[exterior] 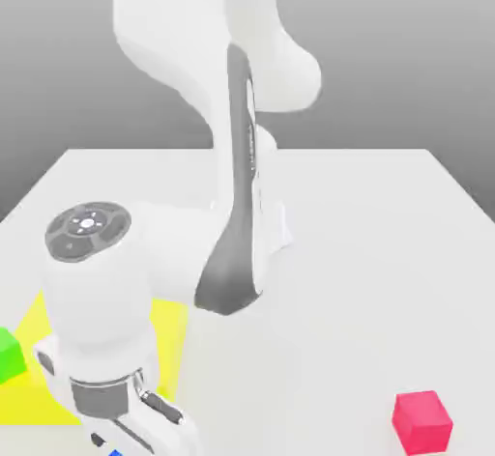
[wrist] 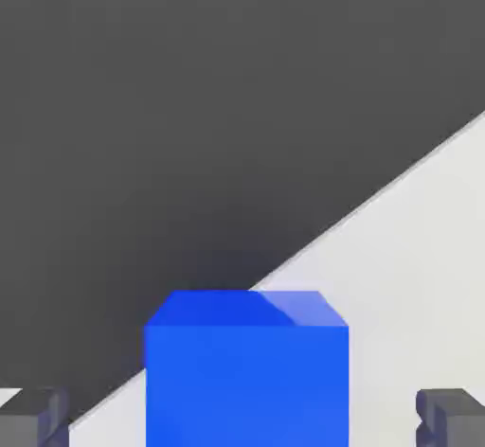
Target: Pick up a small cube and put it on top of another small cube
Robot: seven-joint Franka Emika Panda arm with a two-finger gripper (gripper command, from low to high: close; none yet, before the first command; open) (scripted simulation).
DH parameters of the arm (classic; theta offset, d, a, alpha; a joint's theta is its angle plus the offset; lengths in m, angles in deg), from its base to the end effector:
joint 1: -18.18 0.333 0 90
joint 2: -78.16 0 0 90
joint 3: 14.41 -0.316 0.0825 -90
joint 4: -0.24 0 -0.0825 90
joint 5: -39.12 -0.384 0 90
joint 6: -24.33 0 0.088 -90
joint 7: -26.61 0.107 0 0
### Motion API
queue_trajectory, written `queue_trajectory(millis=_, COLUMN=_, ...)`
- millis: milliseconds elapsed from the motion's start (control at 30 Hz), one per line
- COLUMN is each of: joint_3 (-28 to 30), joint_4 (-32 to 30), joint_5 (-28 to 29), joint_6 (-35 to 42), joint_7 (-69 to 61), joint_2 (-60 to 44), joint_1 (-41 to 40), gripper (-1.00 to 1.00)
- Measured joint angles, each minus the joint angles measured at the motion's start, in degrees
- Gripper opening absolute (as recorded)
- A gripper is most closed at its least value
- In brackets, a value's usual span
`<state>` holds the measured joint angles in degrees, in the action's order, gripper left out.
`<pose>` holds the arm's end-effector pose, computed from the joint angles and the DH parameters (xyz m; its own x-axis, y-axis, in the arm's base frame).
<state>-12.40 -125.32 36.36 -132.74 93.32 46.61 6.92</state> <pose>0.5337 -0.1287 0.1306 0.1353 -0.9908 -0.0004 -0.9908 -0.1353 -0.0001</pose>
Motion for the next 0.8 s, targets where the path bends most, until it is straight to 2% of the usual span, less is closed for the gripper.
queue_trajectory(millis=167, joint_3=-0.05, joint_4=0.13, joint_5=-0.03, joint_6=-0.51, joint_7=0.00, joint_2=-0.59, joint_1=-0.04, gripper=-1.00)
queue_trajectory(millis=333, joint_3=0.65, joint_4=-1.65, joint_5=0.38, joint_6=5.49, joint_7=0.35, joint_2=7.18, joint_1=0.50, gripper=-1.00)
queue_trajectory(millis=567, joint_3=5.03, joint_4=-11.27, joint_5=0.44, joint_6=10.32, joint_7=7.73, joint_2=21.58, joint_1=-1.12, gripper=-1.00)
queue_trajectory(millis=800, joint_3=7.88, joint_4=-21.69, joint_5=3.88, joint_6=14.39, joint_7=18.51, joint_2=36.25, joint_1=-5.96, gripper=-1.00)
